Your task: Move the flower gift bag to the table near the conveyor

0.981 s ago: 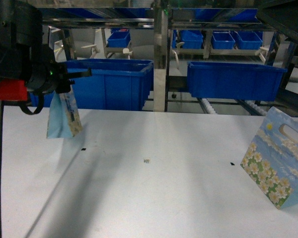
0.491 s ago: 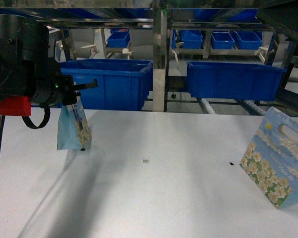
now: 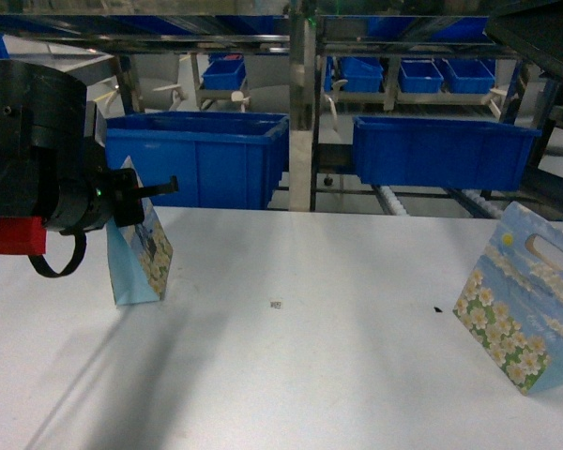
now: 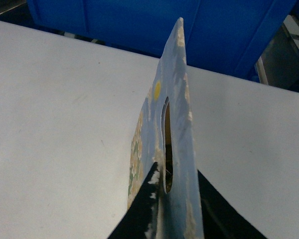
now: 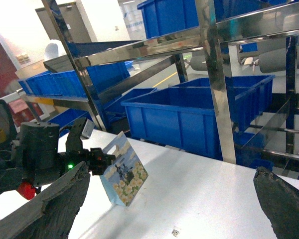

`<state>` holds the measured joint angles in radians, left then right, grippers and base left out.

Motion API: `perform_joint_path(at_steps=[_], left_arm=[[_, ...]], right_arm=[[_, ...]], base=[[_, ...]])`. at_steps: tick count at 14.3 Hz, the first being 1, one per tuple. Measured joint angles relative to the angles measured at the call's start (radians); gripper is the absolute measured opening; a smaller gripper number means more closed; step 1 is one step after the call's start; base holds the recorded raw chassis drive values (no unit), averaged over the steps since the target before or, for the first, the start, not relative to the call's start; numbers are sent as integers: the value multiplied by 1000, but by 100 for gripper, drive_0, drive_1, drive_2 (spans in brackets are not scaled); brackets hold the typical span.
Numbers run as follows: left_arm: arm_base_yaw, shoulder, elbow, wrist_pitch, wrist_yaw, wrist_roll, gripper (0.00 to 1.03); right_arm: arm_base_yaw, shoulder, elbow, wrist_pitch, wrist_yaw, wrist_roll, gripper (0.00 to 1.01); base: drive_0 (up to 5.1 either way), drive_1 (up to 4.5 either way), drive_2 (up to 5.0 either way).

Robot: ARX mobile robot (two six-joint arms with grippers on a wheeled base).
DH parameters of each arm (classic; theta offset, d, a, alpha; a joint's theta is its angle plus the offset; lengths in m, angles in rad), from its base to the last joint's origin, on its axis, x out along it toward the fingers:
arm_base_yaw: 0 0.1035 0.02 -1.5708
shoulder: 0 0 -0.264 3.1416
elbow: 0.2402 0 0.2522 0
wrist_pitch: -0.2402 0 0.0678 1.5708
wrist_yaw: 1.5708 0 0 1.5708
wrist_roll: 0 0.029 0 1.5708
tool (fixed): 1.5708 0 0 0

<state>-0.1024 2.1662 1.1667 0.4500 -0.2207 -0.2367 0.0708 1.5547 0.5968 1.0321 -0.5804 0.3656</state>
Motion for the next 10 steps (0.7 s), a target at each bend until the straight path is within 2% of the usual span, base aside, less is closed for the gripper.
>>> perform_joint_path(at_steps=[3, 5, 7, 9, 10], left_arm=[[6, -26, -23, -6, -16, 0, 58], [11, -85, -58, -16, -26, -1, 76], [13, -223, -108, -21, -42, -26, 100], [-4, -354, -136, -14, -53, -43, 98], [-16, -402, -151, 10, -78, -44, 98]], right_arm=[[0, 0, 0, 1, 0, 0, 98], [0, 0, 0, 0, 0, 0, 98], [0, 0, 0, 0, 0, 0, 98], [0, 0, 0, 0, 0, 0, 98], [0, 0, 0, 0, 0, 0, 98]], base=[[0, 0, 0], [0, 0, 0], [0, 0, 0], [0, 0, 0], [0, 0, 0]])
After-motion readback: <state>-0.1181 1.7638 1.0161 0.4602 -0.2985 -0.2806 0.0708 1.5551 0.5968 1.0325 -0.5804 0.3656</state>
